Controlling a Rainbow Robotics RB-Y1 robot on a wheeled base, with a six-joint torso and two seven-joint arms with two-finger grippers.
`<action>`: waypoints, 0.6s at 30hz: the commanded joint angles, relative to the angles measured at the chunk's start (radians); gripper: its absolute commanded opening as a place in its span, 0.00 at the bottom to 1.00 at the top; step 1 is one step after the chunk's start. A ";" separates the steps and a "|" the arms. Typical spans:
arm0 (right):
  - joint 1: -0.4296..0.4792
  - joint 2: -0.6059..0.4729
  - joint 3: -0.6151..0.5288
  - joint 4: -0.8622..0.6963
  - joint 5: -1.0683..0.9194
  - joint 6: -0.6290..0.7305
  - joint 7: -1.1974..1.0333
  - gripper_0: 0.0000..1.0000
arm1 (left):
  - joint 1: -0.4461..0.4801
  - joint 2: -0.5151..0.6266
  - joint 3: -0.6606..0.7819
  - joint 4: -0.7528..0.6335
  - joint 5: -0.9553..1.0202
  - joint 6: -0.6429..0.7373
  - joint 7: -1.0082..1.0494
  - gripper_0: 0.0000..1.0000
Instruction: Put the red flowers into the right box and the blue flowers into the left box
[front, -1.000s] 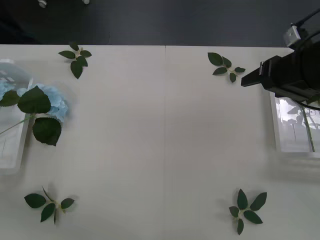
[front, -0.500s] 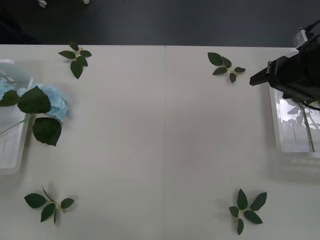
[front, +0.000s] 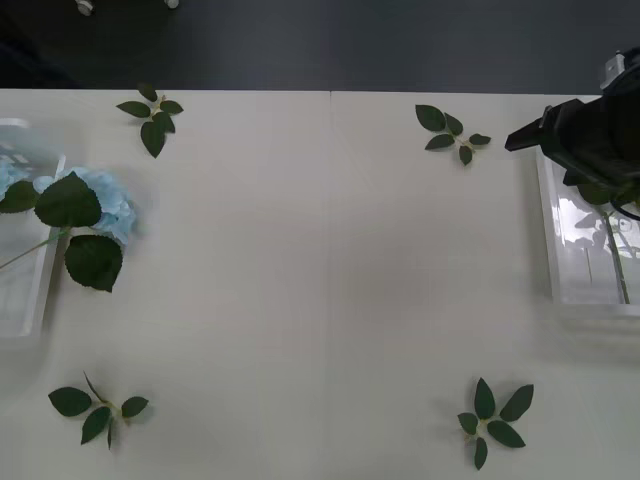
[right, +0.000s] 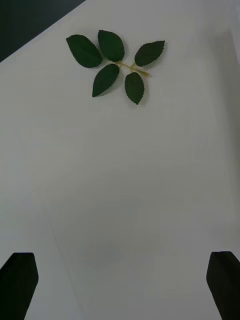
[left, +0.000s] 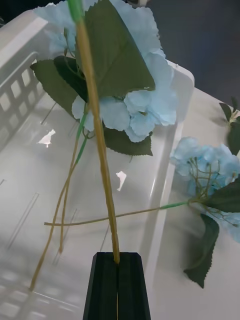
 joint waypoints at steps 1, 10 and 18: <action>-0.019 -0.024 0.027 0.032 -0.004 -0.060 0.037 1.00 | -0.056 0.045 0.000 -0.023 -0.135 -0.011 0.160 0.01; -0.018 -0.026 0.055 0.044 -0.001 -0.082 0.051 1.00 | -0.134 0.053 0.000 -0.023 -0.404 0.053 0.267 0.01; -0.018 -0.024 0.059 0.042 0.001 -0.082 0.052 1.00 | -0.128 0.052 -0.005 -0.021 -0.451 0.055 0.282 0.09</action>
